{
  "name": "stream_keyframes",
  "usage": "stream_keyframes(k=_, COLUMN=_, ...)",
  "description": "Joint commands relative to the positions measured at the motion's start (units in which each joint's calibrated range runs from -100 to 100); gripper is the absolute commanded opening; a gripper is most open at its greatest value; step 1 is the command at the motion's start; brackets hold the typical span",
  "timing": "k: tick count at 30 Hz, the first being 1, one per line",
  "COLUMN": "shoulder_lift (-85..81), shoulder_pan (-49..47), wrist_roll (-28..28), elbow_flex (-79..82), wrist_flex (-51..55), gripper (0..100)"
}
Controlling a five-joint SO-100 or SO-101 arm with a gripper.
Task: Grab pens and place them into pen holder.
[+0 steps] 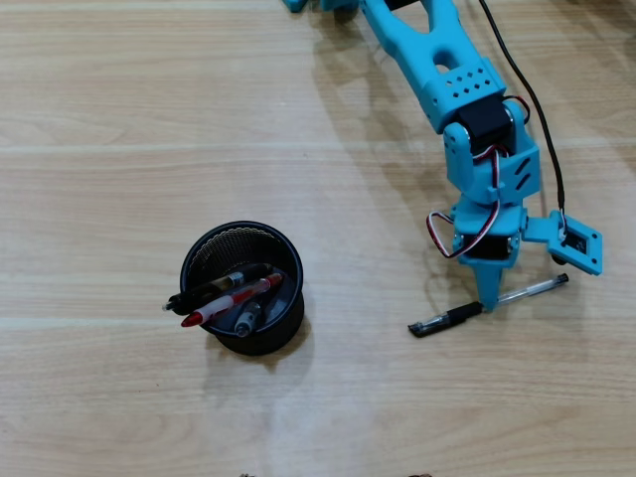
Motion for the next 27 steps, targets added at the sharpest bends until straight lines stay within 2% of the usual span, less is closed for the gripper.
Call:
stream_keyframes(k=1, shoulder_lift=-0.62, shoulder_pan=0.15, wrist_roll=-2.72, elbow_flex=-1.43, wrist_flex=3.53, gripper=11)
stream_keyframes(k=11, shoulder_lift=-0.62, shoulder_pan=-0.02, wrist_roll=-3.97, elbow_flex=-0.89, wrist_flex=9.98, gripper=11)
stream_keyframes(k=17, shoulder_lift=-0.79, shoulder_pan=-0.1, wrist_roll=-10.87, elbow_flex=-0.89, wrist_flex=24.68, gripper=9)
stream_keyframes(k=21, shoulder_lift=-0.71, shoulder_pan=-0.1, wrist_roll=-14.17, elbow_flex=-0.89, wrist_flex=26.91, gripper=2)
stream_keyframes(k=27, shoulder_lift=-1.05, shoulder_pan=-0.34, wrist_roll=-17.62, elbow_flex=0.38, wrist_flex=29.49, gripper=2)
